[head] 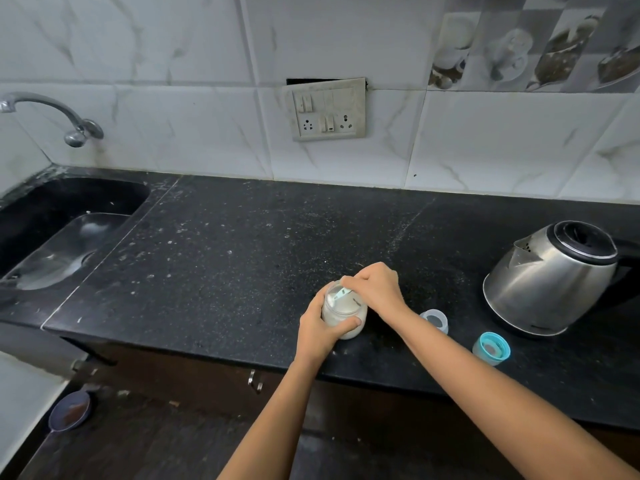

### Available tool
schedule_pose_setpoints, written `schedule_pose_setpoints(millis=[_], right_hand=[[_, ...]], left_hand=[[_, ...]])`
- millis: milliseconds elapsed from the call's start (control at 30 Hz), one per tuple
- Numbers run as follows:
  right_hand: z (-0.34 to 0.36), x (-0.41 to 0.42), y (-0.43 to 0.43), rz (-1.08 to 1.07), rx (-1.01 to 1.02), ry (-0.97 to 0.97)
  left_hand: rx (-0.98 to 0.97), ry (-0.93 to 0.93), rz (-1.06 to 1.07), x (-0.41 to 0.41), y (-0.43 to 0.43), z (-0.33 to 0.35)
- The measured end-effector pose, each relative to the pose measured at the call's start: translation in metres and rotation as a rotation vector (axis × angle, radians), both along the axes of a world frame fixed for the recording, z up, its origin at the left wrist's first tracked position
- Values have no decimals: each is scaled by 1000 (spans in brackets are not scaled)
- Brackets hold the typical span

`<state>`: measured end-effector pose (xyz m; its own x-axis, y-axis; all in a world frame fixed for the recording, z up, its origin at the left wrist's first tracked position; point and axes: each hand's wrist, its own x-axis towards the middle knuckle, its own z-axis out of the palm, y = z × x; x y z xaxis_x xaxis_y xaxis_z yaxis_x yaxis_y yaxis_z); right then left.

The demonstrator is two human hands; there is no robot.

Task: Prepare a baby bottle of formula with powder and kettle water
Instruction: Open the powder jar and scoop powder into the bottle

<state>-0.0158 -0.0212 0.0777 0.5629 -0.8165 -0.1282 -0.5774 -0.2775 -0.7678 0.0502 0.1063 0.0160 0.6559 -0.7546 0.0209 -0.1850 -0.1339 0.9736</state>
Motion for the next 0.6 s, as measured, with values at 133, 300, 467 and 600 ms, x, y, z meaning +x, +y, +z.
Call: schedule_pose_setpoints(millis=[133, 300, 467, 600], right_hand=[[1, 0, 7, 65, -49, -35], [-3, 3, 14, 147, -111, -76], [10, -11, 2, 109, -140, -103], [6, -21, -14, 85, -183, -29]], left_hand=[[4, -14, -1, 0, 0, 2], [18, -18, -14, 1, 0, 1], [24, -27, -4, 0, 1, 2], [20, -43, -13, 0, 0, 1]])
